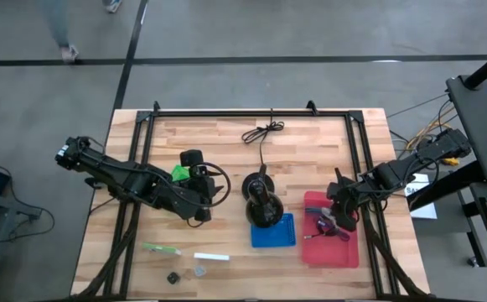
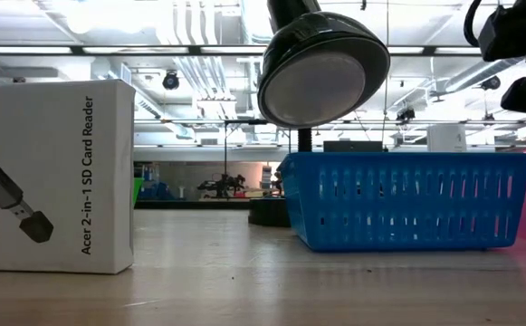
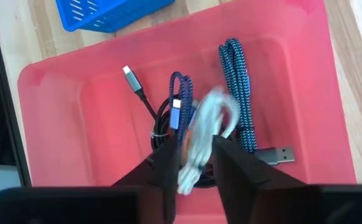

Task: Pick and place items into bin
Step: Put the white charger cable into the pink bin, then put the left card reader box into the green bin

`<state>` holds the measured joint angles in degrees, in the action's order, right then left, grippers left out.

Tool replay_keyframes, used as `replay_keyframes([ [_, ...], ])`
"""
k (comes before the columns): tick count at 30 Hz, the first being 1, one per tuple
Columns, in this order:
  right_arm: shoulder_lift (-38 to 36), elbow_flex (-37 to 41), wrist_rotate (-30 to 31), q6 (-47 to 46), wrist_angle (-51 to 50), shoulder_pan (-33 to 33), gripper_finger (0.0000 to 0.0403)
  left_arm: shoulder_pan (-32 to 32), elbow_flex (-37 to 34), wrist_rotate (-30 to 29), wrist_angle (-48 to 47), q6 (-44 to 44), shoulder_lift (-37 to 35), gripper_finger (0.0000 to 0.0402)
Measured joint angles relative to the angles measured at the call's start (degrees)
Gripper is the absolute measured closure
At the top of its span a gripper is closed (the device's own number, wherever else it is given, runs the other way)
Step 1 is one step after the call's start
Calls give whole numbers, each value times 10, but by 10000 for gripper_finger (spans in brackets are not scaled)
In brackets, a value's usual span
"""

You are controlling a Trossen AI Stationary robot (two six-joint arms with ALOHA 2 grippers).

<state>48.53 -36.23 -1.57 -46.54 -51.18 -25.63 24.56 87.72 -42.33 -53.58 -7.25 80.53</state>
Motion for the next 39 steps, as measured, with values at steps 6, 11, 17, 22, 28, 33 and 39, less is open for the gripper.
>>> replay_keyframes([
  [6, 0, 0, 1, 0, 5, 0, 275, 0, 0, 0, -1, 0, 0, 255],
  [11, 0, 0, 13, 19, 19, 0, 261, 0, 0, 0, -1, 0, 0, 255],
  [17, 0, 0, 94, 121, 91, 0, 259, 0, -1, 1, -2, 0, 0, 255],
  [22, 0, 0, 206, 209, 140, 0, 259, 1, -2, 12, -2, -6, 0, 255],
  [28, -6, 22, 261, 315, 245, -7, 259, 2, -3, 28, -33, -47, 0, 255],
  [33, -33, 79, 254, 432, 385, -16, 264, 2, -19, 28, -70, -98, 0, 255],
  [39, -63, 139, 253, 514, 522, -16, 276, 2, -43, 35, -81, -92, 0, 255],
])
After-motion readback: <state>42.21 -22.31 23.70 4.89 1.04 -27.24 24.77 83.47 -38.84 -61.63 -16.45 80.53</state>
